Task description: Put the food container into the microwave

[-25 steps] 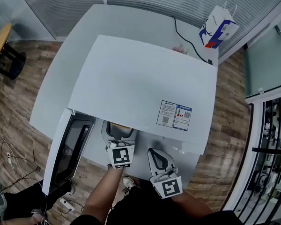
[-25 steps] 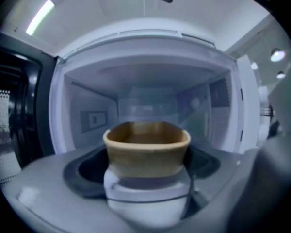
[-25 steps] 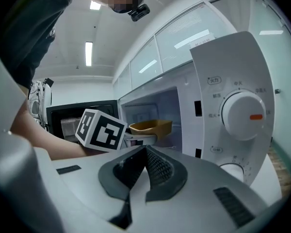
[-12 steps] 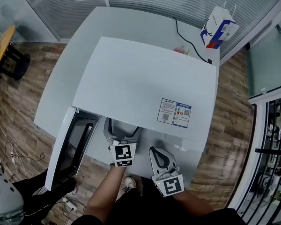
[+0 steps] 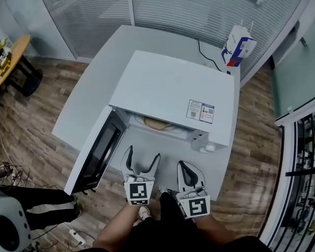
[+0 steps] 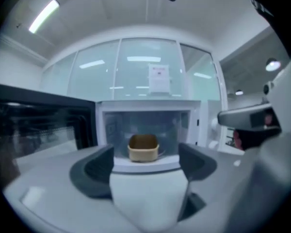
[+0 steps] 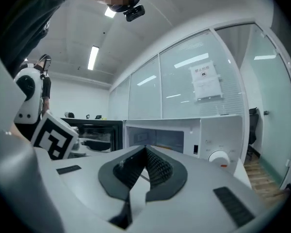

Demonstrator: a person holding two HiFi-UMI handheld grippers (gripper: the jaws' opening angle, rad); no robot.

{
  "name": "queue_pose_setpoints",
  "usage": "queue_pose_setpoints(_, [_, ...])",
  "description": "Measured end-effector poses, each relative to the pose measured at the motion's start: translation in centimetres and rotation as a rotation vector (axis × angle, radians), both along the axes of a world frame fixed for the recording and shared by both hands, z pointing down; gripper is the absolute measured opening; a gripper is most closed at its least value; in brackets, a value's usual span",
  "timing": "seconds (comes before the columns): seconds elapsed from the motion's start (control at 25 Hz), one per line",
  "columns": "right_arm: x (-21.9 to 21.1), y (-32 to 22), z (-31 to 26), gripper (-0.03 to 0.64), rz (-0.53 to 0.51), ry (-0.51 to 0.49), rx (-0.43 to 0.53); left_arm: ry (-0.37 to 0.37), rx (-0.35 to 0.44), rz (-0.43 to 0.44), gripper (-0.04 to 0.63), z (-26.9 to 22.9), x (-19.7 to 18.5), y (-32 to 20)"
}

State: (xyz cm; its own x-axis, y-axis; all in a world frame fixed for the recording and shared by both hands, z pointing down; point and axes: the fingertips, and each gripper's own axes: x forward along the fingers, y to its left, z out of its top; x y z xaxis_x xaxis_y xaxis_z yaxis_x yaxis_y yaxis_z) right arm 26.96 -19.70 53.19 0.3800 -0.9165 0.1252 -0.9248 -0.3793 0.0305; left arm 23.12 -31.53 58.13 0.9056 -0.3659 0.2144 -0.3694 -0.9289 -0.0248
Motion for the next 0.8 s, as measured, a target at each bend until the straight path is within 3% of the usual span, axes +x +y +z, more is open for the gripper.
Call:
queue_pose_setpoints(0.16, [-1.4,1.7,-2.7,-0.002,0.039,0.056,0.029,0.034,0.014,-0.006,0.266,-2.4,-4.3,1.3])
queue_pose_setpoints(0.32, [-2.8,3.2,-4.7,-0.002,0.085,0.047,0.069,0.044,0.018,0.034,0.006,-4.1,-7.7,2.7])
queue_pose_setpoints(0.56, [-4.6,6.0,-7.9,-0.002,0.141,0.1,0.096,0.076,0.013,0.108,0.006,-6.7,-11.7,5.2])
queue_pose_setpoints(0.8, [-8.4,7.0,-9.8,-0.002,0.12,0.172,0.093,0.103,0.034,0.096,0.006,-8.2,-14.6,6.6])
